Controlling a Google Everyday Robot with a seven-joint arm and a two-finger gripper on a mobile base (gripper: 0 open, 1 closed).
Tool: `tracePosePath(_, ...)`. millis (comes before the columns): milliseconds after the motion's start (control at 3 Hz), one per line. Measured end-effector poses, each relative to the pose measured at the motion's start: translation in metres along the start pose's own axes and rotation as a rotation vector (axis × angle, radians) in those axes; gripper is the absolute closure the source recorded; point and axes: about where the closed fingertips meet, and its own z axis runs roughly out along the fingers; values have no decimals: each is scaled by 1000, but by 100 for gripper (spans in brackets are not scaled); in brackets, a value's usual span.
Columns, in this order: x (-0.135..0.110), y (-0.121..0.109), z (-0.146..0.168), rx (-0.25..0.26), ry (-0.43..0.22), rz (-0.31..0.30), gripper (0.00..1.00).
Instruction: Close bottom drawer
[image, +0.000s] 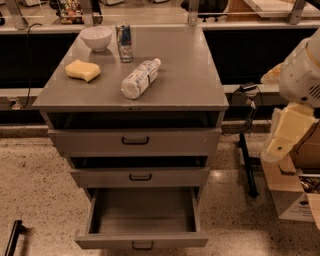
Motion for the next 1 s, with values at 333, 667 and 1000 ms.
tracePosePath(333,6,30,79,-4,-46,-42,0)
tracePosePath(667,6,30,79,-3,-46,-40,0)
tracePosePath(1000,26,24,103,-7,-59,22,0)
